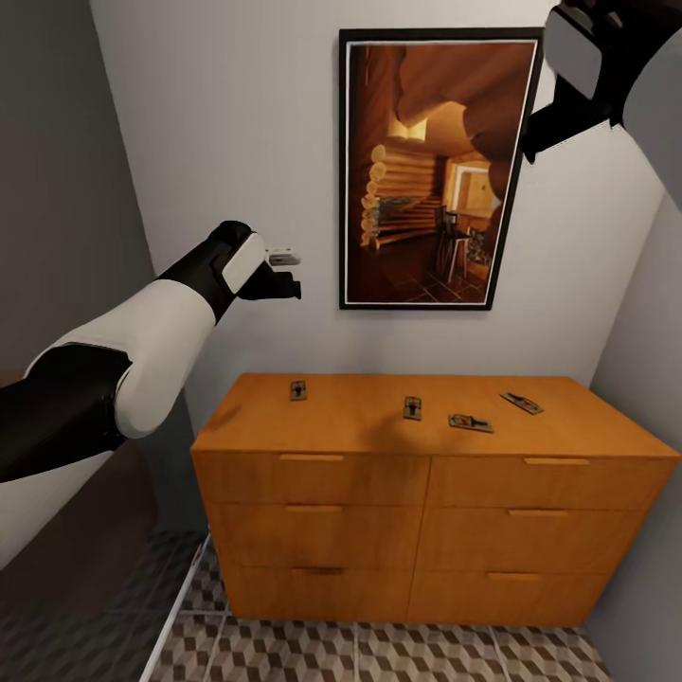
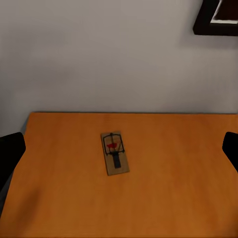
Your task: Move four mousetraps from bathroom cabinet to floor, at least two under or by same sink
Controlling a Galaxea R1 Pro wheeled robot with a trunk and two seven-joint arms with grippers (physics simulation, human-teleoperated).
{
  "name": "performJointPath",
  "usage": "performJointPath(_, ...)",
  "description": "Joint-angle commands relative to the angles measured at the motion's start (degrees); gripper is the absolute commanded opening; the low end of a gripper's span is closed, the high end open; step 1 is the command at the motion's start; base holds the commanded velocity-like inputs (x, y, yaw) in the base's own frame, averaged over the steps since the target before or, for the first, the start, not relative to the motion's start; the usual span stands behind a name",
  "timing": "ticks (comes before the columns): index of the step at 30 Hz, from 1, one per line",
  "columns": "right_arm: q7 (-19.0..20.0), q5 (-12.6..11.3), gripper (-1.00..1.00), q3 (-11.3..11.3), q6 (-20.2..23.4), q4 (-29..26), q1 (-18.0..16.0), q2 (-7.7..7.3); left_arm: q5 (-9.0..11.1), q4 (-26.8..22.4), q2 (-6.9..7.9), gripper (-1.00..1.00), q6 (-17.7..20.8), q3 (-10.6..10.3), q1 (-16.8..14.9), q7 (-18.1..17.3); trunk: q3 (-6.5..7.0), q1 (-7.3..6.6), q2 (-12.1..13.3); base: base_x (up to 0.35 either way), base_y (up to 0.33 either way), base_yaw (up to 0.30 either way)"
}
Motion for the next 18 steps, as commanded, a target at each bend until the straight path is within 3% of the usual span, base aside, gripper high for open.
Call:
performJointPath(1,-0.4,-0.6,1.00,0.3,0.0,0.0,-0.2,0.16,0.6,-0.1,0.02,1.00,0.2,-0.4,0.0,0.4,-0.07,0.01,0.0,0.074,0.000,0.000)
performJointPath(10,-0.5,-0.2,1.00,0.5,0.0,-2.5,-0.7,1.29,0.6,-0.1,0.00,1.00,0.2,-0.4,0.0,0.4,-0.07,0.01,0.0,0.075,0.000,0.000)
performJointPath(14,-0.6,-0.2,1.00,0.5,0.0,-6.9,-0.7,1.66,0.6,-0.1,-0.02,1.00,0.2,-0.4,0.0,0.4,-0.07,0.01,0.0,0.078,0.000,0.000)
performJointPath(18,-0.6,0.0,1.00,0.5,0.0,-16.8,-0.6,1.69,0.6,-0.1,0.02,1.00,0.2,-0.4,0.0,0.4,-0.07,0.01,0.0,0.079,0.000,0.000)
